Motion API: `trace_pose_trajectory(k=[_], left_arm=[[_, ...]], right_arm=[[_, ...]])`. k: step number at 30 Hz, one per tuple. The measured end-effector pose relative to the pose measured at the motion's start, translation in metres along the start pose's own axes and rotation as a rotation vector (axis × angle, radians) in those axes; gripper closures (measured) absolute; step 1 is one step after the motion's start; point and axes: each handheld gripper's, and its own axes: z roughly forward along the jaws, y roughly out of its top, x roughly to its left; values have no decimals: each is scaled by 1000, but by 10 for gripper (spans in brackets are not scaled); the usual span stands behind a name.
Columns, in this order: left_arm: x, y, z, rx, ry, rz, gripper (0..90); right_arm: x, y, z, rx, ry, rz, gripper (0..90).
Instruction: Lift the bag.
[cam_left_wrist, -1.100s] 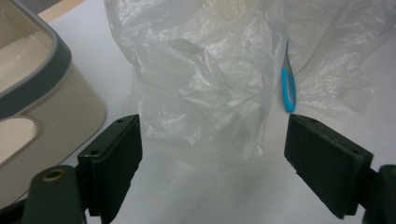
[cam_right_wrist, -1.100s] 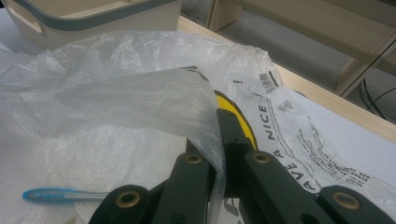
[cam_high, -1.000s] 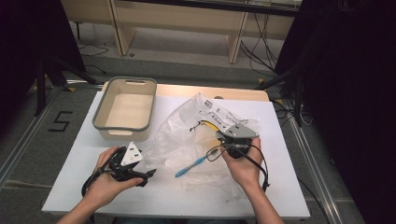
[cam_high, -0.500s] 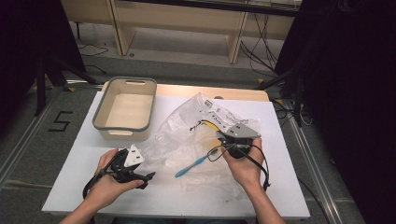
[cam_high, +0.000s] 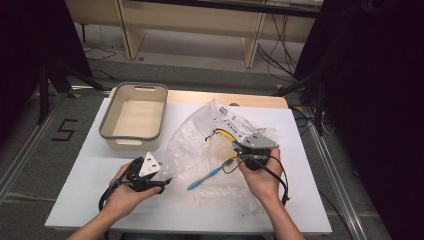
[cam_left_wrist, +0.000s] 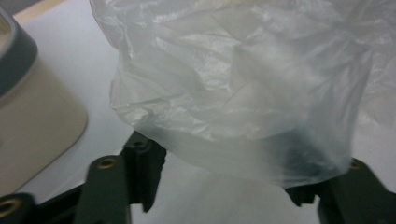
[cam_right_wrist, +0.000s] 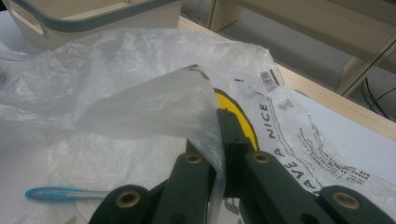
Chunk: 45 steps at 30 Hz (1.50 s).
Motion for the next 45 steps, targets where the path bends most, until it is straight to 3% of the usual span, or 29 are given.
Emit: trace_pose_trajectory(k=[5, 8, 11, 21, 43, 45], left_arm=[[1, 2, 0, -13, 9, 23, 672], [2, 3, -2, -10, 1, 13, 798], [1, 4, -5, -13, -13, -15, 871], [1, 9, -16, -40, -18, -68, 889], [-3, 16, -29, -63, -49, -101, 891], [-3, 16, -29, -61, -45, -102, 892]], right_arm=[[0, 0, 1, 0, 4, -2, 900], [0, 0, 1, 0, 5, 0, 900], [1, 0, 1, 4, 7, -2, 900], [0, 0, 2, 3, 4, 1, 900], [-2, -4, 5, 43, 18, 2, 899], [-3, -6, 4, 55, 22, -3, 857]])
